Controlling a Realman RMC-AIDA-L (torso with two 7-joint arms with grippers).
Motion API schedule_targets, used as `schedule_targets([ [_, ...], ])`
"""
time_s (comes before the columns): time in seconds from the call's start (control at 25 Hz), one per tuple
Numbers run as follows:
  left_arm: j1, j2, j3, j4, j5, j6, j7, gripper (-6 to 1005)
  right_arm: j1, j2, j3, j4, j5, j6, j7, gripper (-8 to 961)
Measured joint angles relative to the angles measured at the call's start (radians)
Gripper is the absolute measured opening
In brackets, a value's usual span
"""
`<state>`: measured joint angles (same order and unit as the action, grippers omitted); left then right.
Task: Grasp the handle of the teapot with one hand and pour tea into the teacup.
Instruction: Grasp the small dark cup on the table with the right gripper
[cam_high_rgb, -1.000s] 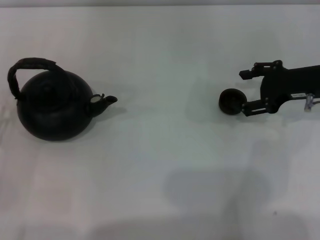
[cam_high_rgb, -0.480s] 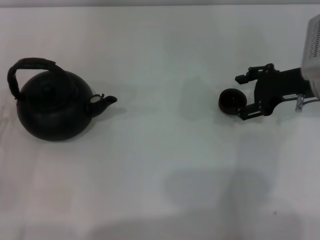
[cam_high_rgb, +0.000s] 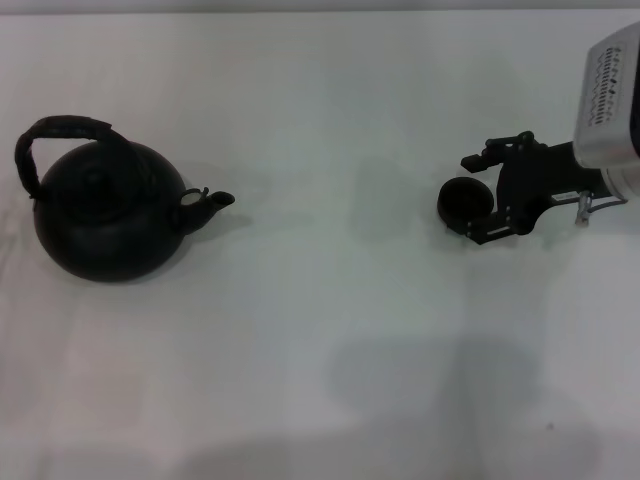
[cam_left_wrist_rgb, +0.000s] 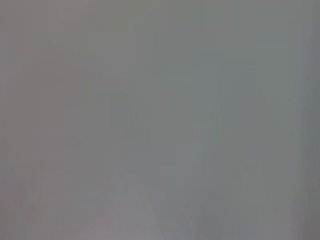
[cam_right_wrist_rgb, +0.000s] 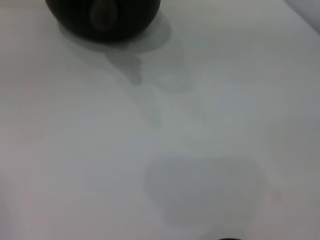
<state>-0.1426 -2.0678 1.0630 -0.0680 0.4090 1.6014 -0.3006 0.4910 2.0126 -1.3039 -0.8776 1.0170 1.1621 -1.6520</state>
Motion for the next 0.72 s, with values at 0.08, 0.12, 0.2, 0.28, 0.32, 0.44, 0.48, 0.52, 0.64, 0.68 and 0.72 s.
schedule_targets([
  [0.08,0.0,0.0,0.0,0.0,-0.002,0.0,0.0,843,0.001,0.0,-0.018,0.0,-0.007,-0.01,0.008,861],
  [0.12,0.0,0.0,0.0,0.001,-0.004,0.0,0.0,843,0.001,0.0,-0.026,0.0,-0.013,-0.015,0.013,861],
  [0.2,0.0,0.0,0.0,0.003,-0.005,0.0,0.0,843,0.001,0.0,-0.039,0.0,-0.02,-0.021,0.017,860],
  [0.28,0.0,0.0,0.0,0.006,-0.005,0.0,0.0,843,0.001,0.0,-0.045,0.001,-0.021,-0.023,0.019,859],
  [0.32,0.0,0.0,0.0,0.007,-0.006,-0.001,0.0,843,0.001,0.0,-0.046,0.001,-0.021,-0.024,0.019,859],
  [0.44,0.0,0.0,0.0,0.009,-0.006,-0.001,0.0,843,0.001,0.001,-0.047,0.002,-0.021,-0.024,0.019,858],
  [0.48,0.0,0.0,0.0,0.009,-0.006,-0.002,0.0,843,0.001,0.001,-0.048,0.002,-0.021,-0.024,0.019,858],
  [0.52,0.0,0.0,0.0,0.01,-0.006,-0.002,0.0,843,0.001,0.001,-0.049,0.003,-0.021,-0.024,0.019,857],
  [0.64,0.0,0.0,0.0,0.01,-0.006,-0.002,0.0,843,0.001,0.001,-0.052,0.01,-0.02,-0.024,0.02,856],
  [0.68,0.0,0.0,0.0,0.01,-0.006,-0.002,0.0,844,0.001,0.002,-0.054,0.011,-0.02,-0.024,0.02,856],
  [0.72,0.0,0.0,0.0,0.01,-0.006,-0.002,0.0,844,0.001,0.002,-0.055,0.011,-0.019,-0.025,0.02,856],
])
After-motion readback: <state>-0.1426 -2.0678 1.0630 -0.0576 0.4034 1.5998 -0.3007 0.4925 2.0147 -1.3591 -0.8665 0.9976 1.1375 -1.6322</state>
